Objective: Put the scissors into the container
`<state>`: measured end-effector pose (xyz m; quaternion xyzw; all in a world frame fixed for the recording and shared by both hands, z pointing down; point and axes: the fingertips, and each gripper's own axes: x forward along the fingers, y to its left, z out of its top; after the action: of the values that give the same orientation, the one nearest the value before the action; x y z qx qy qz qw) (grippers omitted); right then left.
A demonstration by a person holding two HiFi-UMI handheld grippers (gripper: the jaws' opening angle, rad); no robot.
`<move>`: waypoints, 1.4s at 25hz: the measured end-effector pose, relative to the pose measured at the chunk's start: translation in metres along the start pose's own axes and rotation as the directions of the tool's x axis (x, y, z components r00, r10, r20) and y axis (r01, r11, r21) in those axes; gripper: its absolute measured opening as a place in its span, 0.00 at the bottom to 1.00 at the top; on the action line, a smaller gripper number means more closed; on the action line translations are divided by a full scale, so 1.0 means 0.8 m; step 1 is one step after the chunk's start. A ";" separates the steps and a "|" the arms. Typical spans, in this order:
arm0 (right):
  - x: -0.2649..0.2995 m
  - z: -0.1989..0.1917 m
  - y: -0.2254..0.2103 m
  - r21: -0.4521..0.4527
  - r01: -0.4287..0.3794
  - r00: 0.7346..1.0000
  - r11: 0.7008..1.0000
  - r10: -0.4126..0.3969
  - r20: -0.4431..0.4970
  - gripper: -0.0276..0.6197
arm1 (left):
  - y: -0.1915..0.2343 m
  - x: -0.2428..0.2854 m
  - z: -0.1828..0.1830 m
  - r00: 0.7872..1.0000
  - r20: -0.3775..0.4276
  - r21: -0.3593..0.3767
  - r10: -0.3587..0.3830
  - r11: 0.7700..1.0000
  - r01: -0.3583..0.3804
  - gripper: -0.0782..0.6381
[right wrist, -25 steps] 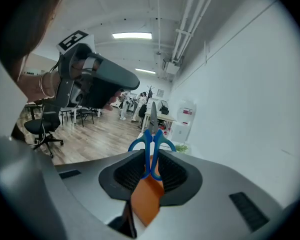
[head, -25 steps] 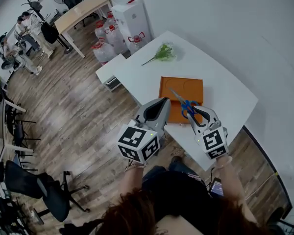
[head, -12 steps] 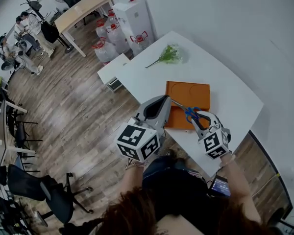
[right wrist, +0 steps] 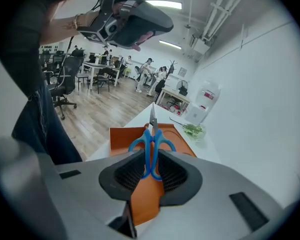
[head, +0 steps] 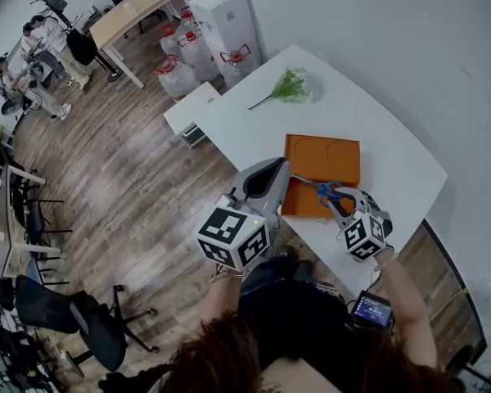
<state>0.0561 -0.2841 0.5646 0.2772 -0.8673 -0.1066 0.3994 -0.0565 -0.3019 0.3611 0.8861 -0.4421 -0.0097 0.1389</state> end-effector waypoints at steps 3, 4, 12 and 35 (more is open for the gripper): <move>0.014 -0.012 0.004 -0.022 -0.024 0.999 0.999 0.023 -0.026 0.16 | 0.007 0.003 -0.007 1.000 -0.012 -0.013 -0.004 1.000 0.004 0.13; 0.019 -0.017 0.005 -0.027 -0.031 0.999 0.999 0.030 -0.035 0.16 | 0.008 0.003 -0.008 1.000 -0.015 -0.016 -0.005 1.000 0.004 0.13; 0.046 -0.050 0.015 -0.077 -0.095 0.990 0.993 0.086 -0.111 0.16 | 0.019 0.006 -0.014 1.000 -0.025 -0.028 0.000 1.000 -0.001 0.13; 0.103 -0.104 0.041 -0.081 -0.249 0.922 0.965 0.210 -0.325 0.16 | 0.042 -0.014 -0.032 0.999 -0.047 -0.050 0.023 0.998 -0.025 0.13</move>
<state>0.0624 -0.3009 0.6846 0.1623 -0.8112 -0.0660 0.5579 -0.0856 -0.3064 0.3930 0.8769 -0.4490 0.0010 0.1717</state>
